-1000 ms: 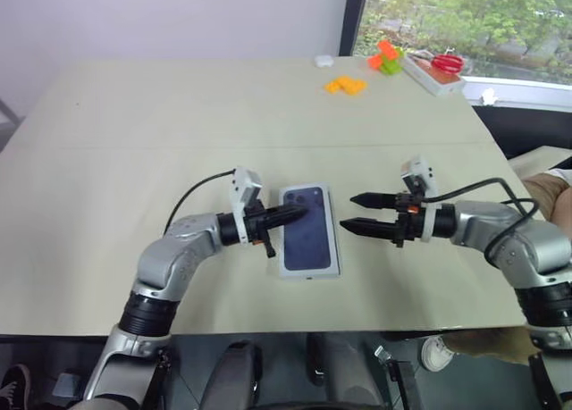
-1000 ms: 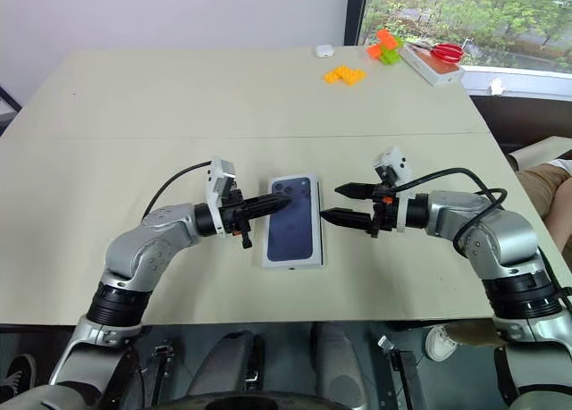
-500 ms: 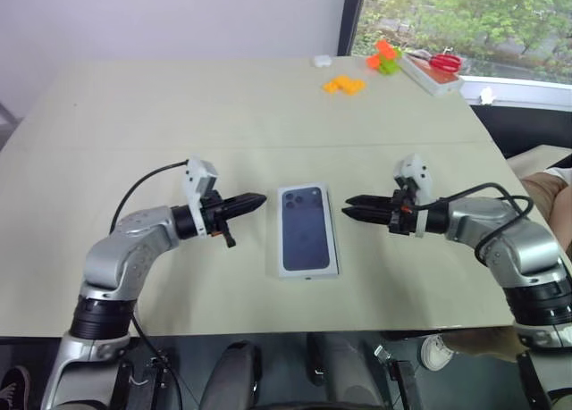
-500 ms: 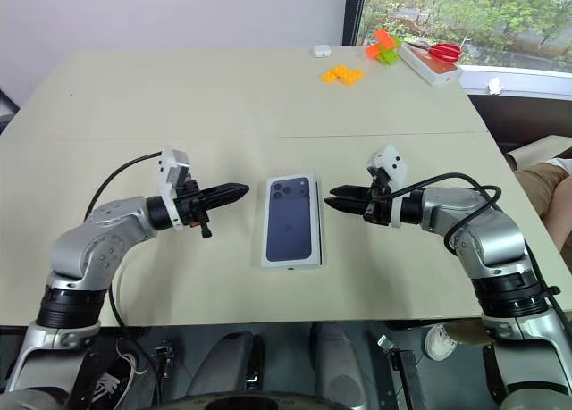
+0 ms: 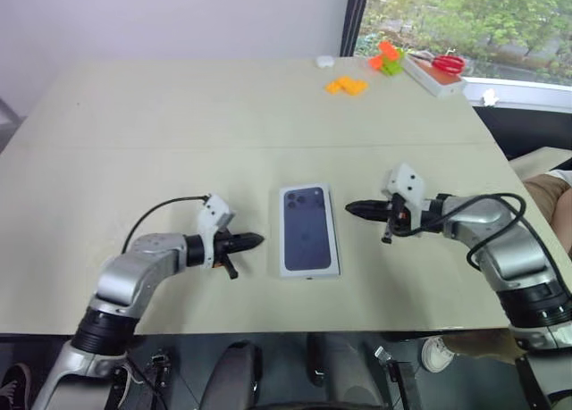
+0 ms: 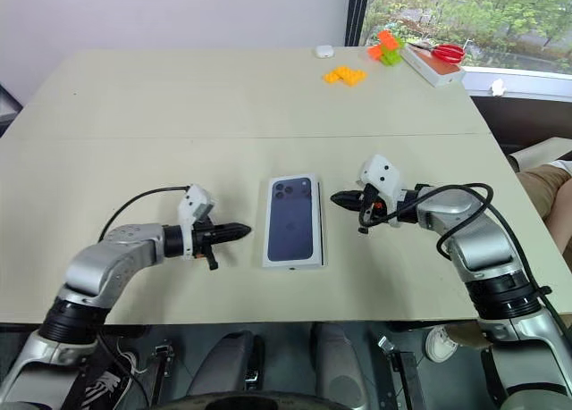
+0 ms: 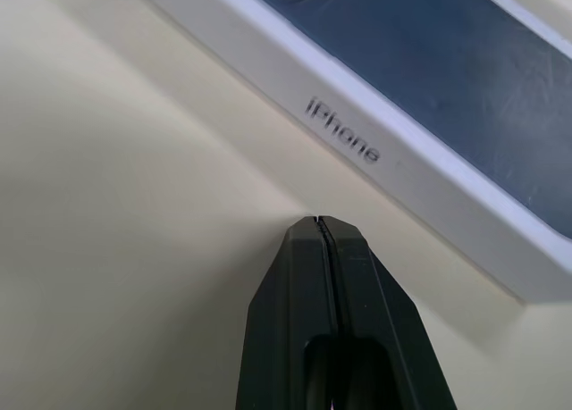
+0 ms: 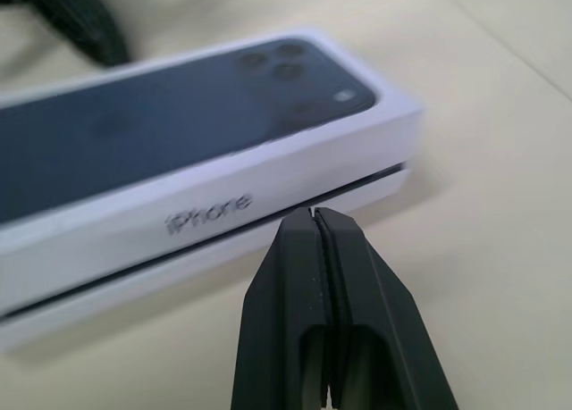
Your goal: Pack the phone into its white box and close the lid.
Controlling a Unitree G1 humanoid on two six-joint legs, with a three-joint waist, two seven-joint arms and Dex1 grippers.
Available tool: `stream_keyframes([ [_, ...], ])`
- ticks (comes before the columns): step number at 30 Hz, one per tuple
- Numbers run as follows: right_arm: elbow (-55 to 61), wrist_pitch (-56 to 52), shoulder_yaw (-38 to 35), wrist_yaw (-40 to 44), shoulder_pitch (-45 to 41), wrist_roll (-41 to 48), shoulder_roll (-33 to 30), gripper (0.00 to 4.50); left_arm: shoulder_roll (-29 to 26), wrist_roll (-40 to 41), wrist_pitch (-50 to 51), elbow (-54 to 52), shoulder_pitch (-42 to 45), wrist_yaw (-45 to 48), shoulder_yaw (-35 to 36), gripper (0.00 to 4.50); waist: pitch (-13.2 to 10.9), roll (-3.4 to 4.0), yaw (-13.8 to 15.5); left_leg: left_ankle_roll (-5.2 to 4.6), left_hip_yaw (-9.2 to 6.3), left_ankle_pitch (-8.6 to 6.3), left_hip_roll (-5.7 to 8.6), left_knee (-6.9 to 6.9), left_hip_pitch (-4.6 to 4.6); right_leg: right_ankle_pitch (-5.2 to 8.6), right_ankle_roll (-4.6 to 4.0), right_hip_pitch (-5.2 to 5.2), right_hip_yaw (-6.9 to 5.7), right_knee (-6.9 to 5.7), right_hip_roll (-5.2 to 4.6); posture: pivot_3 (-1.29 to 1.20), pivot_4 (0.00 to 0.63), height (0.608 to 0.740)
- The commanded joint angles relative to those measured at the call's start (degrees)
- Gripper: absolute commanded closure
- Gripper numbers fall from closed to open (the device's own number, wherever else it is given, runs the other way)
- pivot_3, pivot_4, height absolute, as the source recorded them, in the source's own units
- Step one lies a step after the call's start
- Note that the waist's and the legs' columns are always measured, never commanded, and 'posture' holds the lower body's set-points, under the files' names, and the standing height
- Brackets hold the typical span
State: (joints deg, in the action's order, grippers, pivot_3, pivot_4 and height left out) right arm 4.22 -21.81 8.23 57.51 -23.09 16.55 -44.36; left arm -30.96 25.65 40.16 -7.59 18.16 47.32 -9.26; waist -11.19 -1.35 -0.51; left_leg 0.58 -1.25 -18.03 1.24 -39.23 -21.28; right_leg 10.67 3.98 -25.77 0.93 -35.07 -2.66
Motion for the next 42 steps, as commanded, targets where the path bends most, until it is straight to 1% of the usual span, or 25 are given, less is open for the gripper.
stream_keyframes([
  [1,1.57,3.74,0.60,1.49,0.74,-2.76,-1.13,4.45,-0.11,-1.52,0.31,-0.57,0.27,0.76,-2.38,4.50,0.01,0.02,-0.10,0.00,0.01,0.00,0.00,0.00,0.04,0.00,0.00,0.04,0.01,0.00,-0.01,0.00,0.150,0.740],
  [5,3.56,4.15,1.13,1.69,0.49,-4.46,-0.77,4.45,2.24,0.76,1.16,0.35,-0.53,2.73,-2.81,4.50,0.01,0.02,-0.21,0.00,0.05,0.00,0.00,0.00,0.20,0.00,0.00,0.16,0.05,-0.01,-0.01,0.00,0.150,0.740],
  [10,3.94,3.92,1.22,1.74,0.40,-5.62,-0.20,4.45,4.00,0.02,2.90,1.95,0.95,2.53,-3.22,4.50,0.01,0.02,-0.05,0.00,0.00,0.00,0.00,0.00,0.50,0.02,0.00,0.46,0.01,0.00,0.01,0.00,0.150,0.740],
  [13,4.21,3.60,1.08,1.65,-0.03,-5.67,0.06,4.45,4.04,-0.78,1.76,1.97,1.19,2.97,-3.25,4.50,0.01,0.02,-0.14,0.00,0.02,-0.01,0.01,0.00,0.79,0.08,-0.06,0.75,0.03,0.06,0.00,0.00,0.150,0.740],
  [16,4.78,4.58,2.10,2.22,0.44,-6.82,-0.47,4.45,5.15,1.31,3.37,0.99,2.05,2.42,-1.23,4.50,0.01,0.01,-0.12,0.00,0.02,-0.01,0.01,0.00,0.85,0.26,0.00,0.82,0.04,0.08,-0.01,0.00,0.150,0.740],
  [22,4.43,5.73,2.96,2.56,0.72,-8.45,0.04,4.45,6.55,4.79,7.55,-1.80,4.00,1.33,1.88,4.50,0.00,0.01,-0.17,0.00,-0.01,-0.01,0.01,0.00,0.84,0.07,0.04,0.81,0.02,0.06,0.00,0.00,0.150,0.740],
  [29,4.38,5.45,2.97,2.98,0.16,-9.08,0.69,4.45,6.78,5.26,8.50,-4.09,4.34,0.19,3.19,4.50,0.00,0.00,-0.22,0.00,-0.02,-0.01,0.00,0.01,0.84,0.07,0.03,0.81,0.02,0.06,0.00,0.00,0.150,0.740],
  [35,4.53,5.22,2.90,3.62,0.53,-9.24,0.35,4.45,5.96,4.74,7.29,-5.34,3.57,0.14,2.61,4.50,0.00,0.00,-0.24,0.00,-0.02,-0.01,0.00,0.01,0.84,0.09,0.02,0.81,0.02,0.06,0.00,0.00,0.150,0.740],
  [39,4.53,5.97,3.30,4.35,1.59,-9.96,-0.46,4.45,5.48,3.45,6.82,-4.54,3.40,0.39,0.96,4.50,0.00,0.00,-0.22,0.00,-0.02,-0.01,0.01,0.01,0.84,0.09,0.02,0.81,0.01,0.06,0.00,0.00,0.150,0.740],
  [42,4.98,5.50,3.14,4.06,1.68,-9.87,0.39,4.45,5.22,3.46,6.56,-4.60,3.13,0.10,1.14,4.50,-0.01,0.01,-0.26,0.00,-0.02,-0.01,0.00,0.01,0.84,0.09,0.02,0.81,0.02,0.06,0.00,0.00,0.150,0.740],
])
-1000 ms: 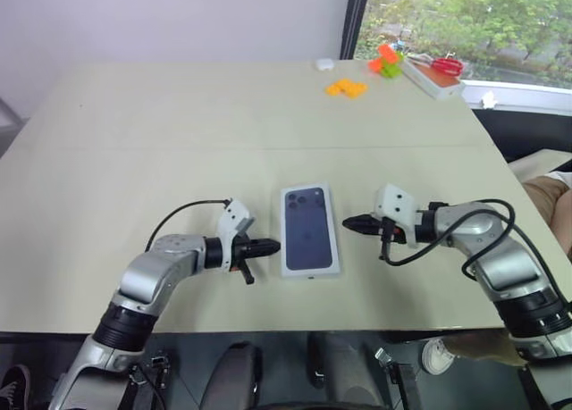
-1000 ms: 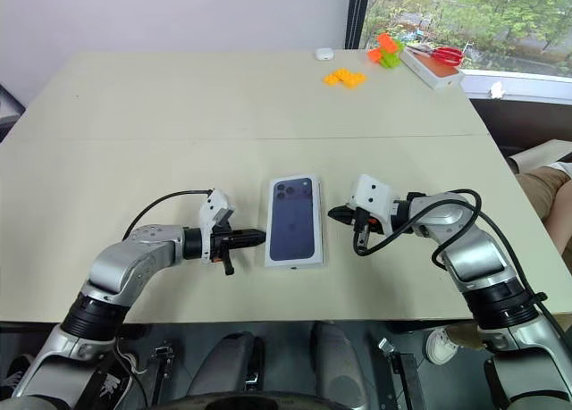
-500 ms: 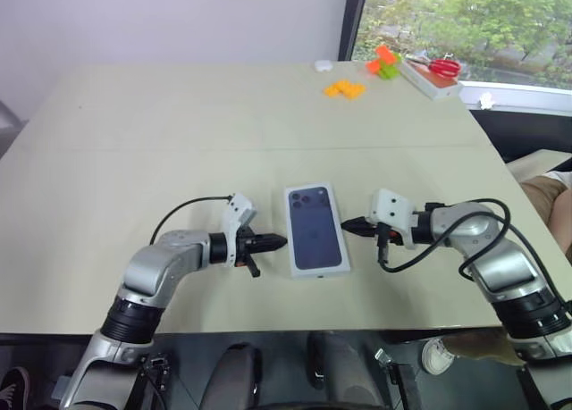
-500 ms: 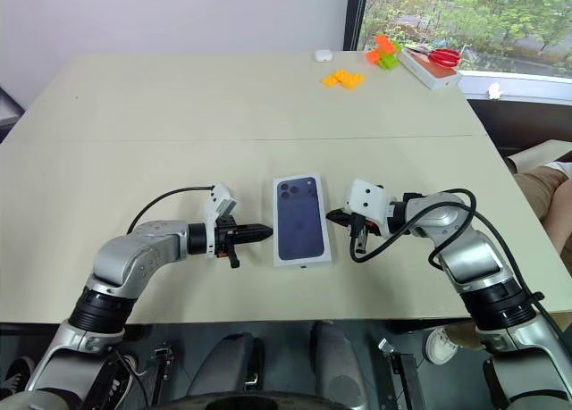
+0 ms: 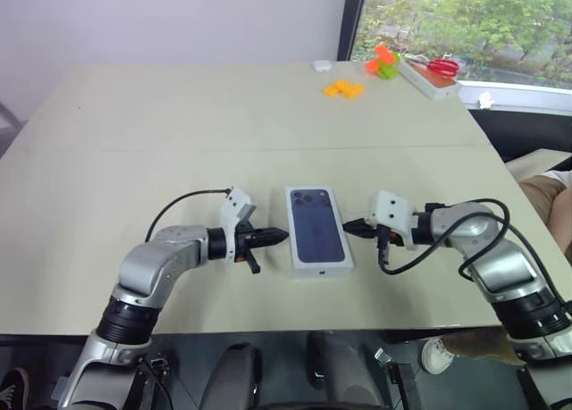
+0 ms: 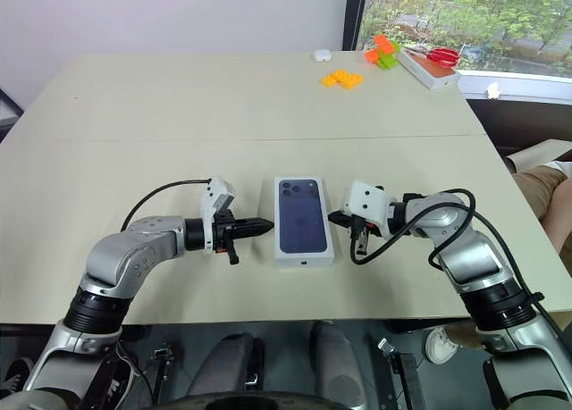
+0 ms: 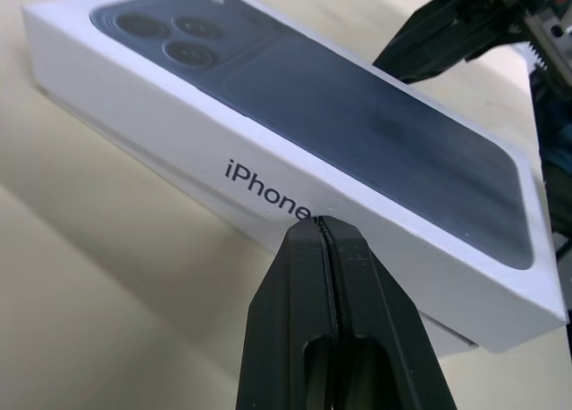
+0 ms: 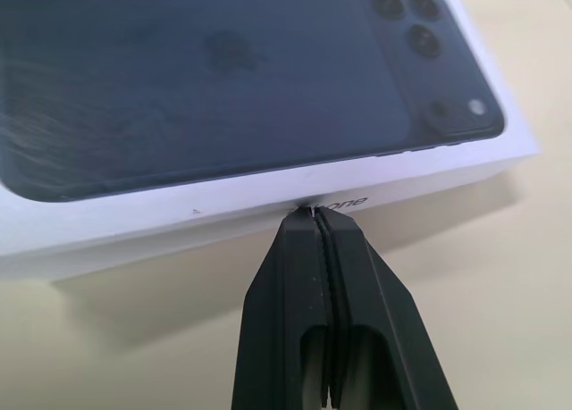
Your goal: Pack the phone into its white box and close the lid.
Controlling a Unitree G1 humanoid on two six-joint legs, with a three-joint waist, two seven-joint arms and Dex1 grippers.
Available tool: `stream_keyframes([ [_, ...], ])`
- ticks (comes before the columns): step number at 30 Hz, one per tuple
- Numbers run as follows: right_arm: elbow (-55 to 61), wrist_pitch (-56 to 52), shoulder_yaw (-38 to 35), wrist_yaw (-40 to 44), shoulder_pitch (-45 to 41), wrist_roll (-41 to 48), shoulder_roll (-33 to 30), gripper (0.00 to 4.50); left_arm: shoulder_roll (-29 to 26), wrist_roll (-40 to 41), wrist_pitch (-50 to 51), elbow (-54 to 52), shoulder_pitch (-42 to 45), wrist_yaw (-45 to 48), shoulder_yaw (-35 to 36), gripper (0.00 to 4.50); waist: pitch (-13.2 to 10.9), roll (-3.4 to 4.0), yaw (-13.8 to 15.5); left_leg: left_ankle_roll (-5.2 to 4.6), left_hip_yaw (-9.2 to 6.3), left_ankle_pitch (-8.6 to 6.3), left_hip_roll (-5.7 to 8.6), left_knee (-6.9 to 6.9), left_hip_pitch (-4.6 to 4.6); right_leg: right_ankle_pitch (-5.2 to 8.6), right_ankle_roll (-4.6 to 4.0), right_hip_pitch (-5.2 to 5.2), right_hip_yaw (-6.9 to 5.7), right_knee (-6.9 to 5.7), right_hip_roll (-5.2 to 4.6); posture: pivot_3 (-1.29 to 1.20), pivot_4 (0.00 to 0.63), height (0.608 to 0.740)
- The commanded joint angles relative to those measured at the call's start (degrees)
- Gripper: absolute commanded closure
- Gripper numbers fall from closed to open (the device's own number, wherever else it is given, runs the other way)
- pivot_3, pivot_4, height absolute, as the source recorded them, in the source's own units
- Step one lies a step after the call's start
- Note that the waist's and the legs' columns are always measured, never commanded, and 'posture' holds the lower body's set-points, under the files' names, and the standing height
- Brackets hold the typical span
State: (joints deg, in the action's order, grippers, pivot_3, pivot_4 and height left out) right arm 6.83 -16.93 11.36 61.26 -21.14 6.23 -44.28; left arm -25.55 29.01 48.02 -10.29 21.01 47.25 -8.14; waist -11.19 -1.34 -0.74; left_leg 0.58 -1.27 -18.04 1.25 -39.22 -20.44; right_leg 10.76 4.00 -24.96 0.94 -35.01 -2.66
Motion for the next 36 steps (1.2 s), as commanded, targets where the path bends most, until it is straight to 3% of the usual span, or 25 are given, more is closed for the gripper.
stream_keyframes([
  [1,2.40,0.66,0.08,0.18,-0.36,0.24,0.41,4.45,-0.39,0.37,-1.25,-2.30,0.31,0.42,0.14,4.50,0.00,0.00,-0.08,0.00,0.01,0.00,0.00,0.00,0.00,0.00,0.00,-0.01,0.00,0.00,0.00,0.00,0.150,0.740],
  [16,1.51,1.27,0.71,-0.93,-0.13,-1.82,0.59,4.45,-1.36,-1.49,-3.92,-0.16,-2.40,0.17,0.36,4.50,0.00,0.00,-0.05,0.00,0.01,0.00,-0.02,0.01,0.01,0.12,-0.10,-0.02,0.00,0.00,0.02,0.00,0.150,0.740],
  [26,-2.34,-3.58,-5.87,-1.12,-7.82,5.29,2.04,4.45,2.73,5.55,-0.27,1.18,7.10,-2.67,8.12,4.50,-0.05,-0.02,0.00,0.01,0.01,0.01,-0.01,-0.01,0.02,0.05,-0.06,0.00,0.00,0.00,0.01,0.00,0.150,0.740],
  [36,-10.66,-1.14,0.87,-12.29,-10.20,-4.69,11.19,4.45,8.33,-7.78,-11.47,16.23,11.80,-6.51,-1.15,4.50,-0.04,-0.01,0.00,-0.01,-0.01,-0.01,0.05,0.08,-0.09,-0.01,0.06,-0.10,0.00,0.02,-0.05,0.00,0.150,0.740],
])
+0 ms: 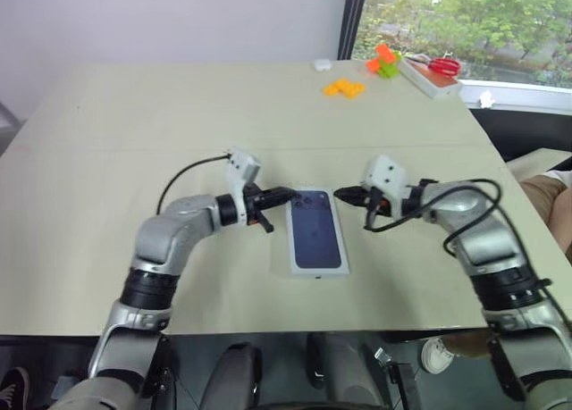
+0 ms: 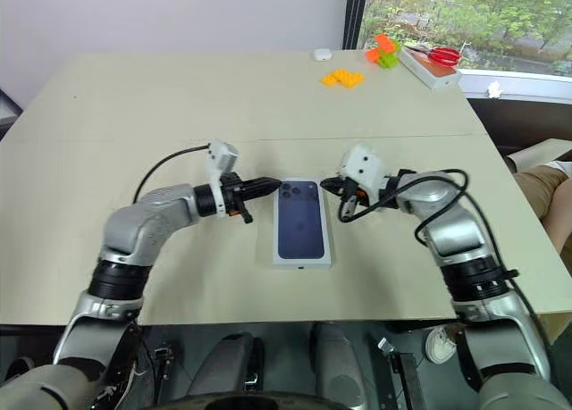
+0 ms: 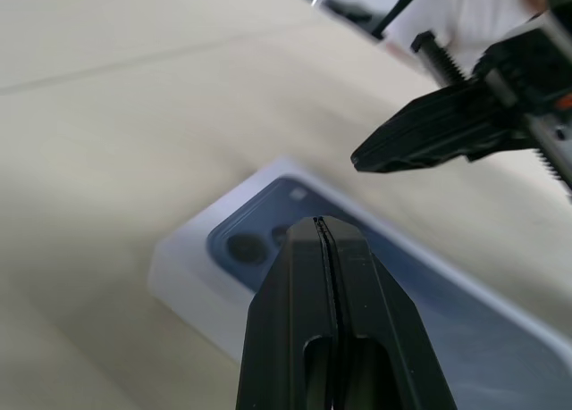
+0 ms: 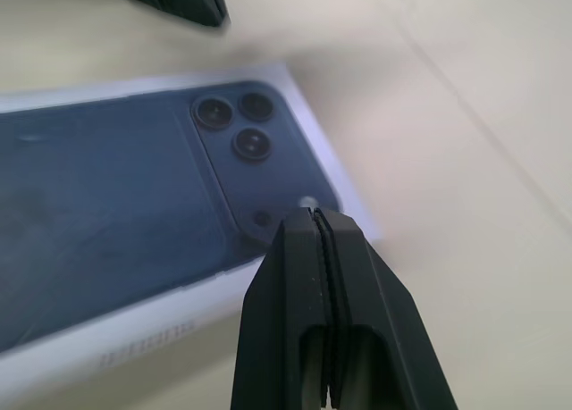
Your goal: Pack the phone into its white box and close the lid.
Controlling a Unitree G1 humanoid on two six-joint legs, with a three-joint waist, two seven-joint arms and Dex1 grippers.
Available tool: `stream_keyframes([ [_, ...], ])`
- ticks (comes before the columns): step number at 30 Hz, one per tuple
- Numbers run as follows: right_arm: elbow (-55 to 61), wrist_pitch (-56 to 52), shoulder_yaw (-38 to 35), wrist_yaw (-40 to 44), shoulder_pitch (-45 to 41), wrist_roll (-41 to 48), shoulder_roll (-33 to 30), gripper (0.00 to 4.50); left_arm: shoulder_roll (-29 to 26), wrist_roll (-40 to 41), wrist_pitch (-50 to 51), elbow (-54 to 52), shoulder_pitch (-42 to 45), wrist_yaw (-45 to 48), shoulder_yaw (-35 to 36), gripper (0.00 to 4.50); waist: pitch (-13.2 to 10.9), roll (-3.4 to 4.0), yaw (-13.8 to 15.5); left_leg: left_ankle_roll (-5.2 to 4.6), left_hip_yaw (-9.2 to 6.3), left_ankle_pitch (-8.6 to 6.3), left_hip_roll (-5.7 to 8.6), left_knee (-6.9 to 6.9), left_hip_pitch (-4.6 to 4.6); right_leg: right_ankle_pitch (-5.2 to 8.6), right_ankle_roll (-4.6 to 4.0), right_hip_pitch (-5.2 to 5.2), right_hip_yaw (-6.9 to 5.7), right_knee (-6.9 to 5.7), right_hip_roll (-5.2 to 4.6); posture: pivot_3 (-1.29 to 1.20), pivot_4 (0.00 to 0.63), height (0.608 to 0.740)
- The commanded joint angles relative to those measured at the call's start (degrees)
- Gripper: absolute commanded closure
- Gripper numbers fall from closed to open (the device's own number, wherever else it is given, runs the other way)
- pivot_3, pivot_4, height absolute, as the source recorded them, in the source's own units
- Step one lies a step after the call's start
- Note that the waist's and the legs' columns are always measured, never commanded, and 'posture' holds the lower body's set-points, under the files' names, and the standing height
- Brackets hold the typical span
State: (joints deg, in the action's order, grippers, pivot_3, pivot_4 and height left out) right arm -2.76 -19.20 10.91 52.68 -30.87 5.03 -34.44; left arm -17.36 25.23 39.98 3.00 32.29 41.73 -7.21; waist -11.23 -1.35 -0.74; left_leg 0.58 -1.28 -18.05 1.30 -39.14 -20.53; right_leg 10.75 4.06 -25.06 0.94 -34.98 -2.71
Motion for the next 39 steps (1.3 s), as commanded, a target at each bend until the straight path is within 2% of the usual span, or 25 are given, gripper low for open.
stream_keyframes([
  [1,-1.75,2.25,2.78,-4.72,0.35,-5.53,1.52,4.45,0.08,-5.28,-4.61,3.61,-0.24,-0.82,-3.22,4.50,0.01,0.00,-0.02,0.00,0.00,0.00,0.00,0.00,0.02,0.00,0.00,0.00,0.00,0.00,-0.01,0.00,0.150,0.740],
  [3,-0.93,2.57,3.79,-4.40,2.41,-6.02,1.62,4.45,-0.52,-6.23,-5.04,2.82,-2.07,0.15,-4.80,4.50,0.07,0.03,0.03,0.00,-0.01,0.00,0.00,0.01,0.02,0.00,0.00,0.00,0.00,-0.01,-0.01,0.00,0.150,0.740],
  [9,2.60,1.71,3.01,-3.02,3.74,-5.93,0.36,4.45,-1.12,-4.64,-3.43,0.52,-3.54,0.08,-2.31,4.50,0.11,0.01,-0.03,0.00,-0.02,-0.01,-0.01,-0.01,0.21,0.01,-0.01,0.20,-0.01,0.00,-0.01,0.00,0.150,0.740],
  [11,3.86,-0.06,1.18,-2.65,3.39,-3.99,0.69,4.45,-1.38,-3.87,-3.11,-1.35,-3.78,0.14,-1.39,4.50,0.11,0.01,-0.04,0.00,-0.03,0.00,-0.01,-0.02,0.23,0.02,-0.02,0.23,-0.02,0.00,0.01,0.00,0.150,0.740],
  [14,10.24,-3.23,-0.53,0.97,5.98,0.24,-1.14,4.45,-3.35,1.09,2.62,-8.07,-5.36,1.81,1.11,4.50,0.09,0.01,-0.13,0.00,-0.06,0.00,-0.05,-0.02,0.17,0.01,0.02,0.16,-0.03,-0.01,0.04,0.00,0.150,0.740],
  [17,15.79,-4.80,-0.15,3.56,10.79,1.93,-3.94,4.45,-5.88,1.53,4.13,-11.96,-8.44,2.88,0.24,4.50,0.08,0.03,-0.04,-0.06,-0.10,-0.04,-0.06,0.05,0.05,0.02,0.03,0.02,-0.05,-0.04,0.04,0.00,0.150,0.740],
  [22,21.07,-7.35,-0.22,4.63,15.14,4.29,-6.09,4.45,-6.77,4.07,6.74,-15.34,-11.41,3.27,0.63,4.50,0.07,0.00,-0.04,-0.10,-0.05,-0.08,-0.03,0.04,0.06,0.08,0.05,0.09,-0.04,0.13,-0.01,0.00,0.150,0.740],
  [25,23.69,-9.00,0.33,5.71,17.27,6.36,-6.53,4.45,-9.00,2.40,6.35,-16.56,-13.25,5.02,-2.55,4.50,0.07,0.00,-0.02,-0.10,-0.06,-0.08,-0.04,0.01,0.09,0.28,0.07,0.14,-0.05,0.14,0.01,0.00,0.150,0.740],
  [30,20.47,-6.63,3.91,2.78,17.28,1.86,-5.34,4.45,-7.88,0.66,3.26,-15.36,-15.67,5.21,-5.38,4.50,0.11,-0.03,-0.05,-0.10,-0.06,-0.08,-0.08,0.02,0.17,0.32,0.09,0.19,-0.05,0.13,0.06,0.00,0.150,0.740],
  [36,20.47,-5.62,3.45,3.63,17.76,2.41,-6.29,4.45,-9.44,2.16,3.35,-15.80,-15.65,6.71,-2.30,4.50,0.12,-0.05,-0.03,-0.10,-0.06,-0.08,-0.08,-0.03,0.19,0.33,0.07,0.24,-0.05,0.14,0.05,0.00,0.150,0.740],
  [39,20.73,-8.49,-0.03,3.71,16.28,6.53,-5.42,4.45,-11.03,3.19,3.06,-15.37,-14.68,7.40,0.88,4.50,0.11,-0.04,-0.02,-0.10,-0.08,-0.08,-0.09,-0.01,0.17,0.33,0.08,0.22,-0.07,0.14,0.06,0.00,0.150,0.740],
])
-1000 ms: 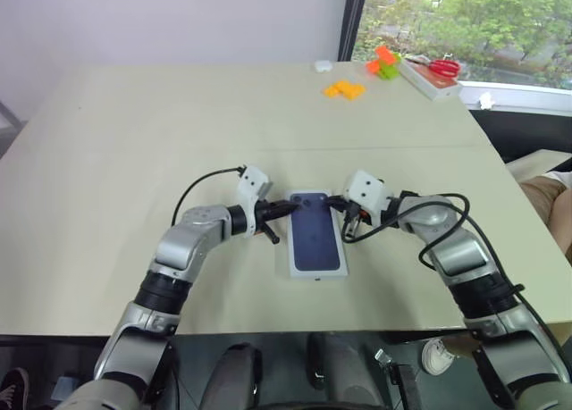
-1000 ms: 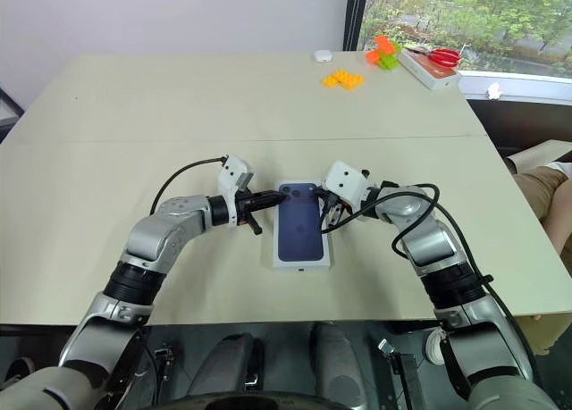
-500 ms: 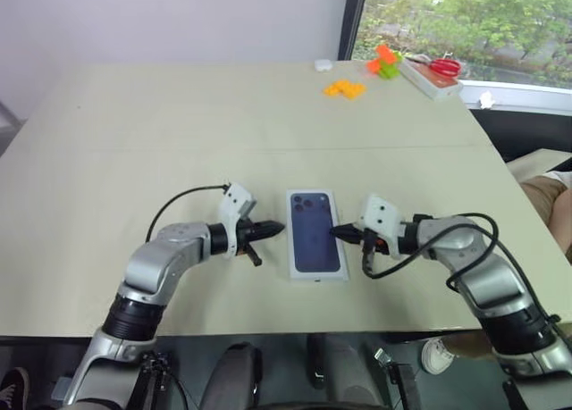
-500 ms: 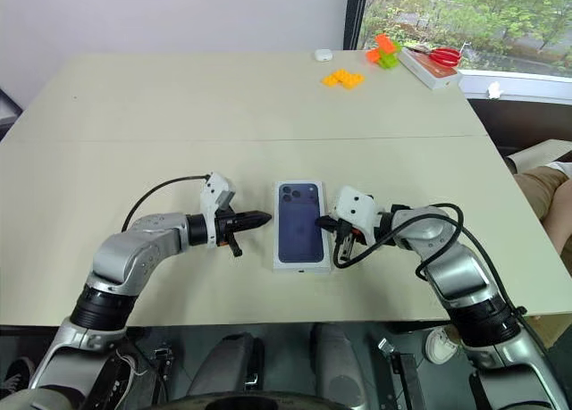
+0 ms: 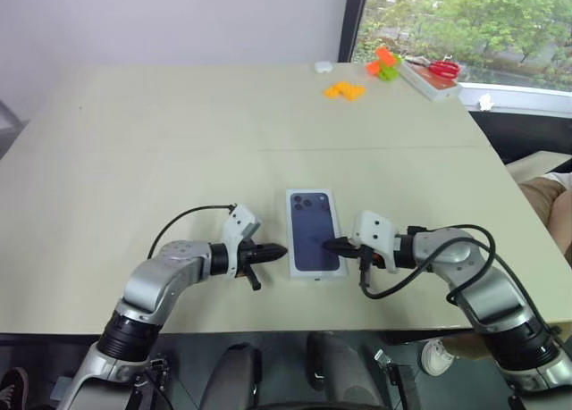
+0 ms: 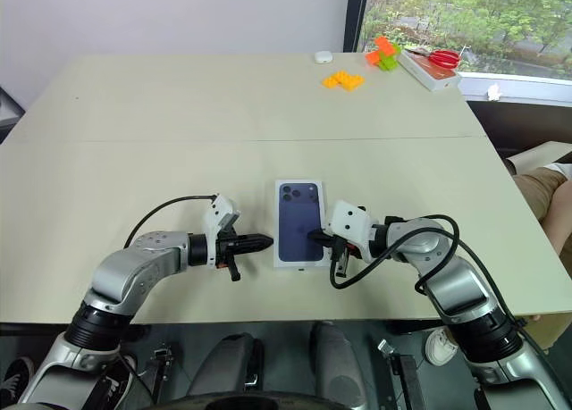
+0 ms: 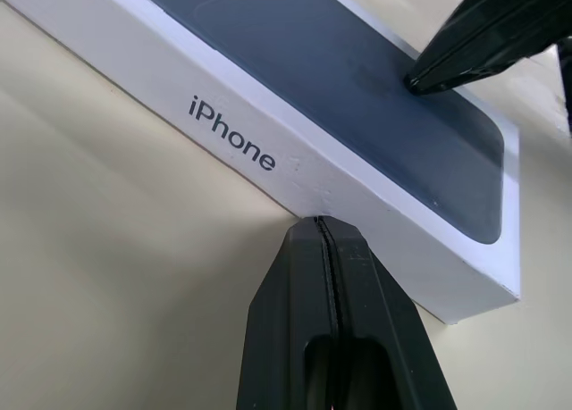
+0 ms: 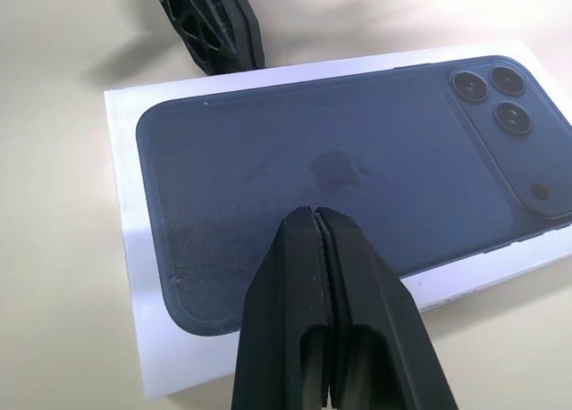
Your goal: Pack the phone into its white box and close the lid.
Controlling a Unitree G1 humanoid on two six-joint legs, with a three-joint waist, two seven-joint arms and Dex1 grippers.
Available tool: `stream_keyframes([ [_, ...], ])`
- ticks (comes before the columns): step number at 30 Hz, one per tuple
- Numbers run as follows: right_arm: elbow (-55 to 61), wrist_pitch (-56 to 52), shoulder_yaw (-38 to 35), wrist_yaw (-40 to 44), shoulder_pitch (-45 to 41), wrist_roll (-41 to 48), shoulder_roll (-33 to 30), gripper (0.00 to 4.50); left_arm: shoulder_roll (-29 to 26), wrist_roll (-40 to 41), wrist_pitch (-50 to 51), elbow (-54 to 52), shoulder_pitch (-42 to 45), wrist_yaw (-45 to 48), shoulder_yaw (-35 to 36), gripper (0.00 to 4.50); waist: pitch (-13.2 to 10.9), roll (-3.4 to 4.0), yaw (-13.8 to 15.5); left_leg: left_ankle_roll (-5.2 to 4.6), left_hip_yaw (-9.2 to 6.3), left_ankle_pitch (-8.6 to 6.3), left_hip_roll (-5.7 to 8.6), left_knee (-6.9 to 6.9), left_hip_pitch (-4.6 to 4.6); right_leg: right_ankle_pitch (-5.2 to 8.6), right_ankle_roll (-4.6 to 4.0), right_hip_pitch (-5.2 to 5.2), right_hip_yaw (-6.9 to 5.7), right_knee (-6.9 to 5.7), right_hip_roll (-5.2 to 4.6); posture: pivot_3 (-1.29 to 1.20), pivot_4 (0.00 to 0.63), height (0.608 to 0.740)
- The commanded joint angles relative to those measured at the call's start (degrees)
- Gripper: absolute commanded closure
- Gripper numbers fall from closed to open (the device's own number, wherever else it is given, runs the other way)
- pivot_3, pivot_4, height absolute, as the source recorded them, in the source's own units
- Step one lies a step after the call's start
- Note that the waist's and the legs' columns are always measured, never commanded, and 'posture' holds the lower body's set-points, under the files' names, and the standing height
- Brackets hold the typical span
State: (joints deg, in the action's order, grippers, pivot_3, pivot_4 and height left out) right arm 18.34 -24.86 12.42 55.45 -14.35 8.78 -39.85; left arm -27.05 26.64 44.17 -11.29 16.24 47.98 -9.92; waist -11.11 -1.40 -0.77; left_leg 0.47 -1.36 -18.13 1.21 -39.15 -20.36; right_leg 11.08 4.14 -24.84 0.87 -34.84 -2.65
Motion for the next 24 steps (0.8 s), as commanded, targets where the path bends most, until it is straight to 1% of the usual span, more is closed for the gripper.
stream_keyframes([
  [1,-0.50,-4.34,-3.32,1.10,-1.46,5.05,0.40,4.45,-2.05,2.74,-0.78,-0.98,2.15,1.59,5.32,4.50,-0.03,-0.02,0.00,0.00,0.00,0.00,0.00,0.00,-0.03,-0.01,0.00,-0.03,0.00,0.00,0.00,0.00,0.150,0.740],
  [3,-0.92,-7.49,-6.32,1.59,-4.08,9.23,0.77,4.50,-3.28,2.42,-2.30,-0.13,3.80,1.28,7.76,3.95,-0.09,-0.01,0.03,0.00,0.00,0.00,0.00,0.00,-0.10,-0.02,-0.01,-0.08,0.00,0.00,-0.01,0.00,0.150,0.740],
  [4,-1.52,-8.43,-7.85,2.51,-5.47,11.12,0.36,4.24,-4.75,3.07,-2.43,0.69,4.90,2.64,9.13,3.65,-0.10,0.00,0.06,0.00,0.01,0.00,0.01,-0.01,-0.12,-0.04,-0.04,-0.12,0.01,0.00,-0.02,0.00,0.150,0.740],
  [5,-1.96,-8.93,-8.72,3.13,-6.35,12.22,-0.03,3.95,-5.77,3.53,-2.52,1.34,5.62,3.71,9.94,3.24,-0.10,0.00,0.04,0.00,0.01,0.00,0.01,-0.01,-0.11,-0.10,-0.15,-0.11,0.01,-0.02,-0.03,0.00,0.150,0.740],
  [6,-2.30,-9.40,-9.42,3.70,-7.07,13.16,-0.48,3.62,-6.59,3.91,-2.61,1.93,6.27,4.50,10.72,2.72,-0.10,0.01,0.02,0.00,0.01,0.00,0.01,-0.01,-0.11,-0.11,-0.16,-0.11,0.00,-0.01,-0.02,0.00,0.150,0.740],
  [7,-3.22,-8.32,-10.21,3.73,-7.91,13.07,-0.75,3.08,-7.27,4.49,-2.88,2.84,7.18,5.28,11.92,2.15,-0.10,0.01,0.03,0.00,0.01,0.00,0.01,0.00,-0.09,-0.11,-0.15,-0.11,-0.01,-0.01,-0.01,0.00,0.150,0.740],
  [9,-5.13,-6.38,-11.18,4.54,-9.00,12.68,-1.77,2.17,-8.93,4.79,-3.54,4.79,8.28,6.95,13.34,1.25,-0.10,0.01,0.02,-0.01,0.00,0.00,0.01,0.03,-0.11,-0.11,-0.14,-0.11,-0.03,0.00,0.00,0.00,0.150,0.740],
  [11,-6.93,-4.83,-11.63,6.08,-9.58,12.47,-3.09,1.19,-10.63,4.68,-4.69,6.65,8.77,8.86,14.11,0.23,-0.10,0.01,0.02,-0.06,0.01,-0.03,0.01,0.05,-0.15,-0.13,-0.13,-0.12,-0.03,0.06,-0.01,0.00,0.150,0.740],
  [12,-7.86,-3.80,-11.87,6.97,-9.71,12.38,-3.87,0.72,-11.18,5.24,-5.44,7.97,9.21,9.74,15.24,0.00,-0.10,0.01,0.02,-0.08,0.01,-0.05,0.01,0.08,-0.18,-0.14,-0.14,-0.13,-0.03,0.14,-0.01,0.00,0.150,0.740],
  [13,-8.65,-2.90,-12.06,7.58,-9.84,12.27,-4.45,0.18,-11.78,5.80,-5.63,9.12,9.59,10.61,15.98,0.00,-0.11,0.02,0.03,-0.10,0.01,-0.06,0.01,0.09,-0.21,-0.15,-0.14,-0.13,-0.04,0.20,-0.01,0.00,0.150,0.740],
  [14,-9.50,-2.01,-12.28,8.07,-10.05,12.17,-4.96,0.02,-12.67,5.55,-6.28,10.28,9.81,11.74,16.17,0.00,-0.11,0.02,0.04,-0.12,0.01,-0.07,0.01,0.09,-0.26,-0.16,-0.13,-0.14,-0.04,0.26,-0.02,0.00,0.150,0.740],
  [19,-14.52,1.92,-13.16,10.06,-11.45,10.76,-7.93,0.02,-16.74,3.01,-11.48,14.40,9.19,15.66,16.29,0.00,-0.12,0.05,0.01,-0.17,0.06,-0.10,0.03,0.09,-0.53,-0.26,-0.04,-0.26,-0.05,0.52,-0.10,0.00,0.150,0.740],
  [24,-17.84,3.38,-13.50,11.39,-12.31,10.90,-8.79,0.02,-18.43,2.83,-12.83,13.53,6.01,17.42,16.55,0.00,-0.12,0.08,0.09,-0.16,0.05,-0.10,0.03,0.07,-0.95,-0.33,-0.01,-0.67,-0.06,0.52,-0.15,0.00,0.150,0.740],
])
